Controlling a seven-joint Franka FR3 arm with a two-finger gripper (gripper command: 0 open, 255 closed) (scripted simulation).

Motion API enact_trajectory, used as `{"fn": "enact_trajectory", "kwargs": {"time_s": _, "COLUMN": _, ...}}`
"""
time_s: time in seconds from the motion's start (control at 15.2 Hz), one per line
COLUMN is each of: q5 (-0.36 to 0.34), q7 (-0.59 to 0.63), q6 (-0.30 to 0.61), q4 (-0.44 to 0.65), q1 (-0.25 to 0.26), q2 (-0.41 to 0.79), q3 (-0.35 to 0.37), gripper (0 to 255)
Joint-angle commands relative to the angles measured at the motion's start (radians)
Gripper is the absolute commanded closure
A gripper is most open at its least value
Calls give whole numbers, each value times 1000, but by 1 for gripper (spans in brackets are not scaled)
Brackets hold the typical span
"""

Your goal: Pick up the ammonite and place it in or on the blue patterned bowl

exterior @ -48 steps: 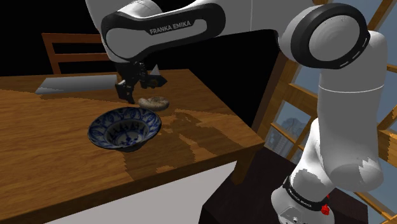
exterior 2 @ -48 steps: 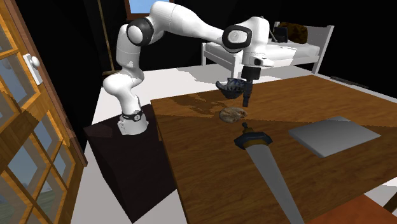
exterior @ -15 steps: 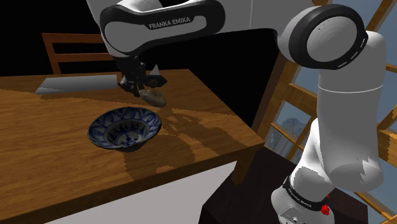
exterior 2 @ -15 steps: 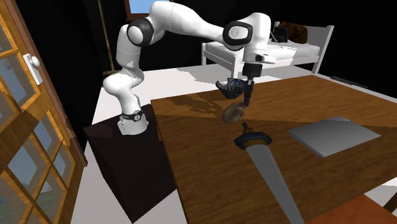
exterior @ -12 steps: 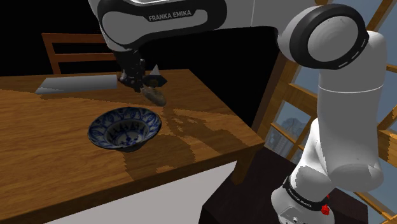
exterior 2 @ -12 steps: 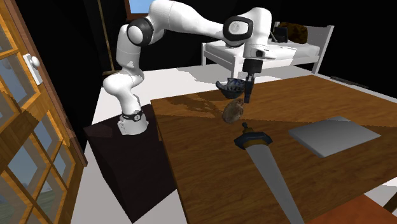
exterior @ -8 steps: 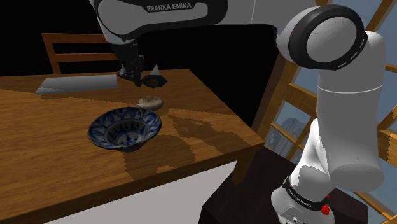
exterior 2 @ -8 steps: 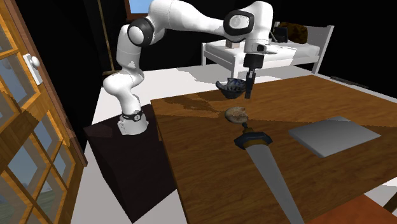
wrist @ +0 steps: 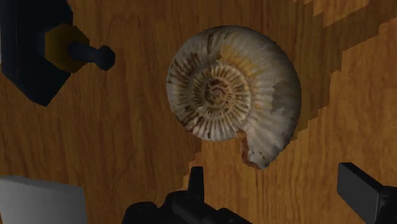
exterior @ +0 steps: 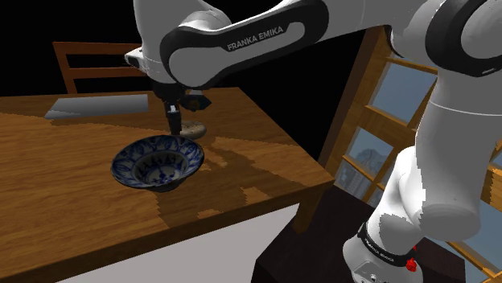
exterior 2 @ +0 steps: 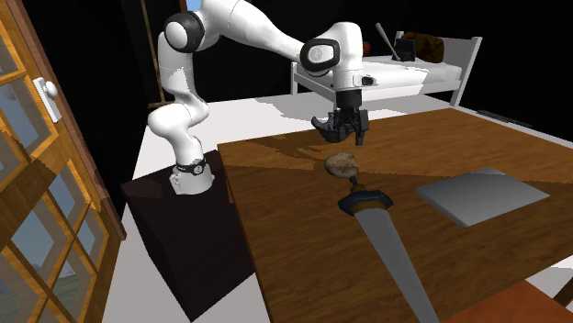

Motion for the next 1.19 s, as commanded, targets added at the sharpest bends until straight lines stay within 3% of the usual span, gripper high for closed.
{"fn": "enact_trajectory", "kwargs": {"time_s": 0.0, "q5": 11, "q7": -128, "q6": 81, "q4": -71, "q1": -16, "q2": -26, "q3": 10, "gripper": 0}}
{"fn": "enact_trajectory", "kwargs": {"time_s": 0.46, "q5": -13, "q7": -113, "q6": 149, "q4": -93, "q1": -19, "q2": 22, "q3": -1, "gripper": 0}}
{"fn": "enact_trajectory", "kwargs": {"time_s": 0.92, "q5": -13, "q7": -113, "q6": 149, "q4": -93, "q1": -19, "q2": 22, "q3": -1, "gripper": 0}}
{"fn": "enact_trajectory", "kwargs": {"time_s": 0.99, "q5": -13, "q7": -113, "q6": 149, "q4": -93, "q1": -19, "q2": 22, "q3": -1, "gripper": 255}}
{"fn": "enact_trajectory", "kwargs": {"time_s": 1.12, "q5": -13, "q7": -114, "q6": 148, "q4": -93, "q1": -19, "q2": 22, "q3": -1, "gripper": 255}}
